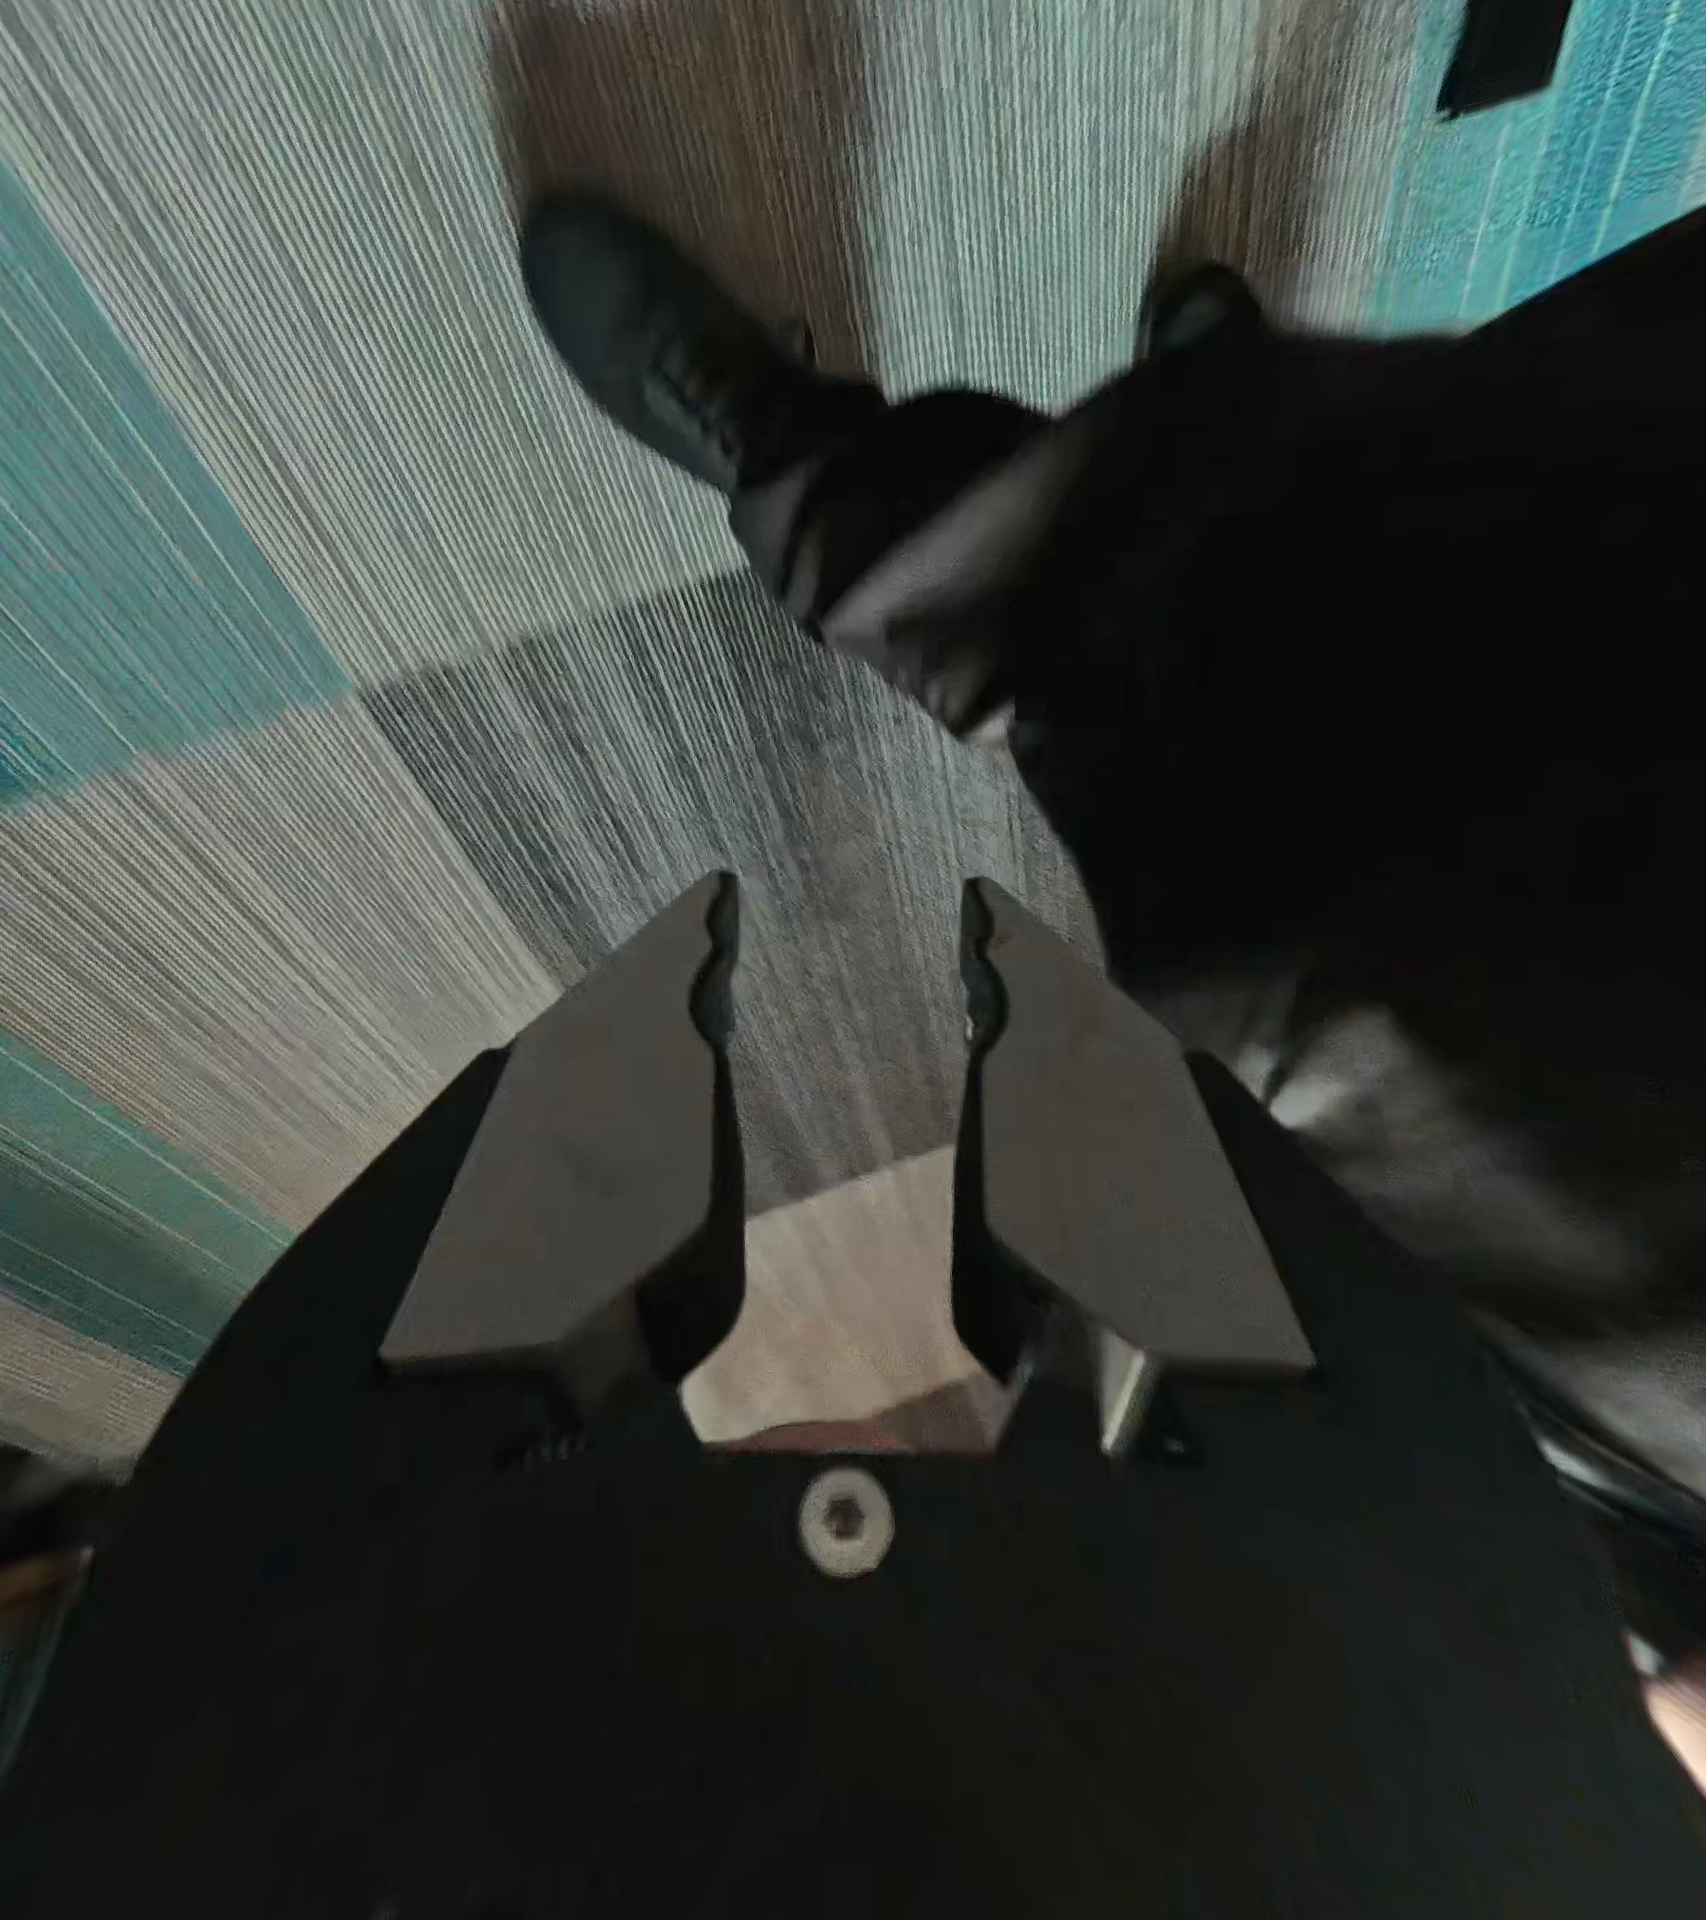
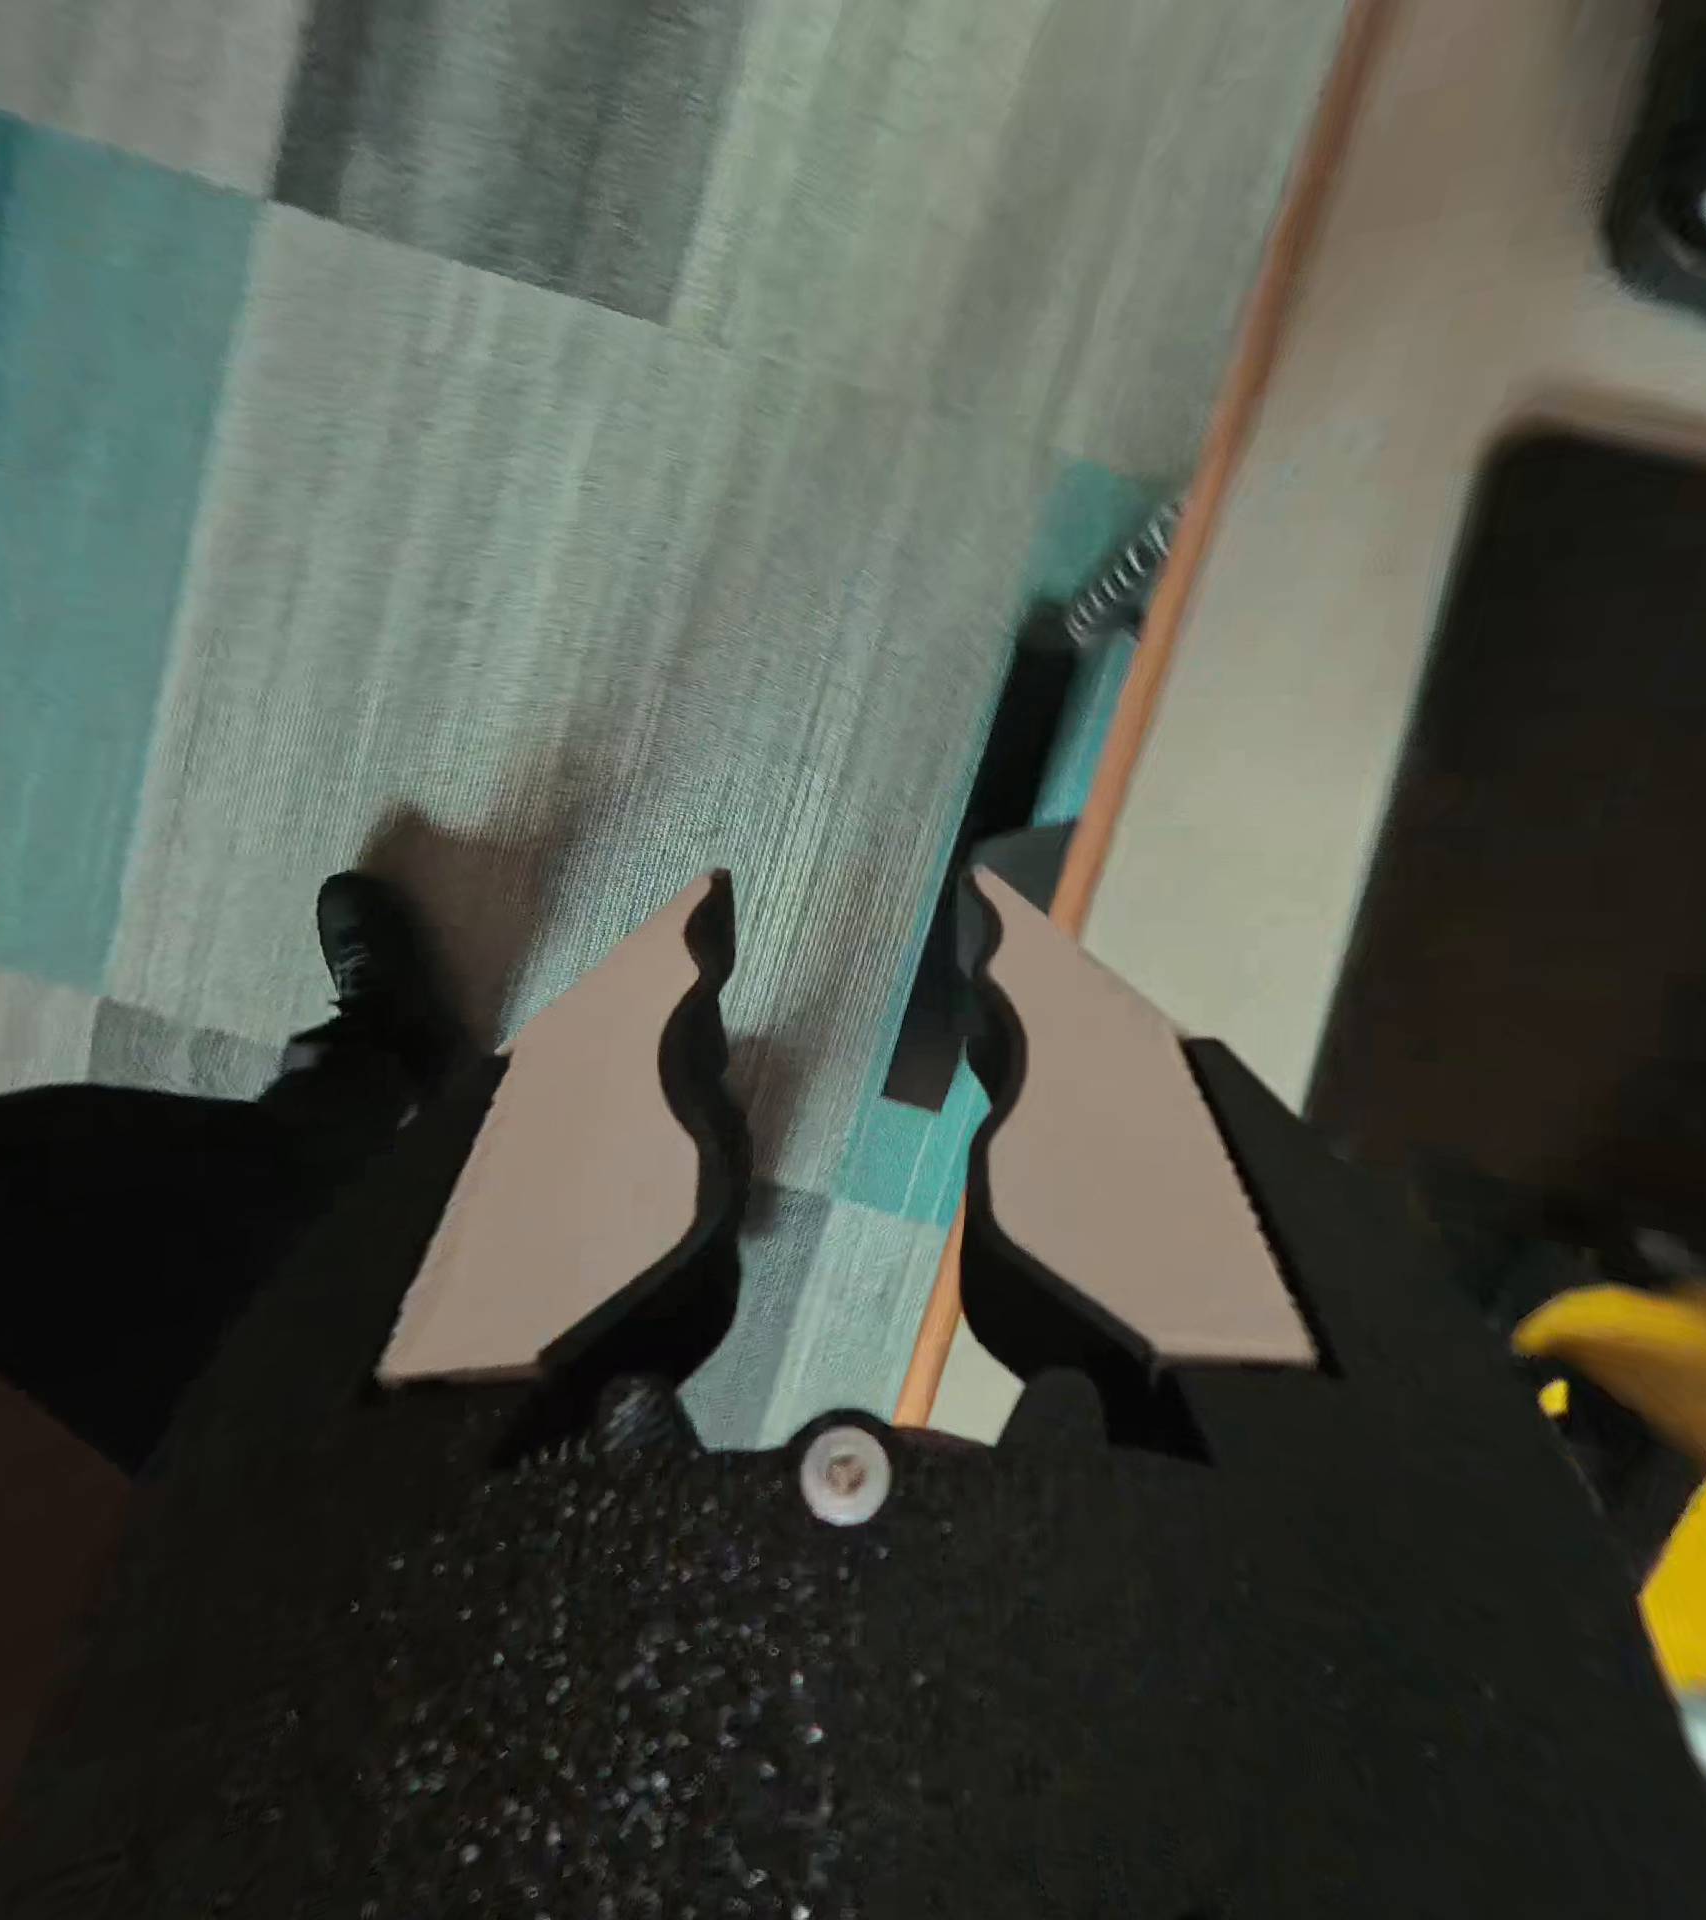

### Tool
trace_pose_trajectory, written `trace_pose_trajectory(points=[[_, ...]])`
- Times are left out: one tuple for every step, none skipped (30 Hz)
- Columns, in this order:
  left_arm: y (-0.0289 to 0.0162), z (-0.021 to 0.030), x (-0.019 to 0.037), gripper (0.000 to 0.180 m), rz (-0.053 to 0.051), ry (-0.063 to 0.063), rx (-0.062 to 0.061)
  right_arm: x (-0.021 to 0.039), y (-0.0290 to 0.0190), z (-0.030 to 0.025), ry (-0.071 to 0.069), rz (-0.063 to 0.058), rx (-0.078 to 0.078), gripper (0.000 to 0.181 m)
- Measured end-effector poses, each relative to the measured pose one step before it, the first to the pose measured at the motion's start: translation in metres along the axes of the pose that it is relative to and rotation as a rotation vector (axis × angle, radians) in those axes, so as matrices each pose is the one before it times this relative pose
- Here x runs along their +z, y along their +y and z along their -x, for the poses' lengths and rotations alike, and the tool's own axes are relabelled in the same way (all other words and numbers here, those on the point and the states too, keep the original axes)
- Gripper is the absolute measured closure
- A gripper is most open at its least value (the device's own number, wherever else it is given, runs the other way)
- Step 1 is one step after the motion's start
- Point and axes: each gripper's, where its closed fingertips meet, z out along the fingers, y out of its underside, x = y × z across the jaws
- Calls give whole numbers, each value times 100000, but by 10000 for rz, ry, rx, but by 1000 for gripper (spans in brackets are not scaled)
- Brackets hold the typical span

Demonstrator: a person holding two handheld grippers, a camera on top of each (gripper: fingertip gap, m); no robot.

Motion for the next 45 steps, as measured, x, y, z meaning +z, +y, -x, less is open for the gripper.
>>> trace_pose_trajectory(points=[[-3606,1127,-1402,135,-313,-42,734,-690,569,-514,259,44,879,140],[-3850,789,-1253,131,-399,109,797,-667,377,-426,241,-100,759,139],[-3785,780,-1001,129,-268,5,809,-572,380,-433,322,-98,568,139],[-3744,837,-813,128,-197,-151,811,-480,399,-426,395,-78,442,133],[-3815,495,-699,124,-204,-10,774,-395,304,-185,314,-113,392,123],[-3881,44,-646,119,-228,218,776,-276,222,138,154,-119,334,115],[-4040,-6,-644,115,-350,171,712,-157,170,291,89,-88,210,114],[-4082,-52,-532,114,-428,110,703,-32,75,257,117,-57,115,114],[-3892,-59,-343,113,-379,80,637,40,-138,254,85,-73,90,113],[-3560,-117,-108,112,-292,101,514,70,-360,336,-6,-117,103,113],[-3175,-292,88,111,-221,195,376,87,-570,377,-89,-159,116,113],[-2745,-408,232,109,-138,278,201,102,-772,394,-136,-208,103,114],[-2366,-561,318,109,-85,376,-34,157,-946,403,-180,-246,66,114],[-2038,-852,319,109,-61,600,-241,307,-1035,331,-184,-238,30,115],[-1739,-937,294,109,-60,685,-308,480,-1132,171,-124,-206,6,116],[-1425,-469,258,110,-44,391,-213,671,-1331,69,-135,-231,-17,117],[-1072,122,218,111,14,20,-17,889,-1589,43,-202,-272,-38,117],[-727,470,139,113,98,-163,152,1161,-1802,-83,-234,-270,-60,118],[-528,563,86,115,65,-143,256,1407,-1972,-220,-279,-249,-70,120],[-172,604,88,115,129,-89,251,1635,-2060,-268,-395,-216,-88,123],[301,889,142,115,344,-193,71,1796,-1963,-374,-467,-113,-152,128],[653,981,107,115,532,-222,-152,1841,-1683,-781,-342,109,-196,134],[716,924,8,115,587,-209,-303,1594,-1548,-1242,-104,296,-128,134],[353,726,-177,115,475,-142,-302,1087,-1987,-1299,-63,152,-70,130],[-240,607,-319,116,195,-111,-181,598,-2531,-1220,-88,-174,-188,125],[-701,677,-312,118,15,-158,-117,477,-2442,-1514,58,-185,-378,126],[-903,715,-147,121,45,-154,-130,660,-1776,-1902,243,116,-491,125],[-946,658,37,120,160,-99,-180,856,-1048,-2022,287,437,-542,115],[-1060,534,77,120,202,-62,-236,828,-657,-1935,229,503,-578,104],[-1404,220,-34,120,78,35,-246,591,-632,-1794,122,288,-583,104],[-1862,-293,-200,120,-124,234,-130,364,-634,-1578,-63,68,-439,110],[-2176,-601,-237,120,-265,321,96,275,-510,-1046,-464,4,-169,120],[-2149,-506,-60,120,-201,231,313,334,-113,-451,-895,168,134,125],[-1986,-261,220,120,-42,125,446,460,473,-335,-984,516,378,119],[-1822,-152,419,120,111,142,490,518,668,-699,-642,651,397,113],[-1737,-22,500,120,185,167,488,501,438,-958,-228,439,241,107],[-1736,119,480,120,168,155,481,461,155,-449,-310,186,191,101],[-1725,230,406,120,136,169,474,305,-70,222,-580,60,305,103],[-1726,343,303,120,74,170,446,48,-132,67,-329,72,225,109],[-1675,428,251,121,19,191,395,-43,-25,80,-233,134,68,113],[-1535,458,233,121,14,251,335,18,109,105,-221,232,128,111],[-1375,491,235,122,19,293,303,12,134,9,-133,241,114,111],[-1178,577,233,122,25,286,306,28,176,-58,-77,271,97,114],[-961,688,217,122,65,261,318,4,126,-5,-66,249,100,115],[-733,736,154,122,103,260,353,-76,82,-21,8,252,107,116]])
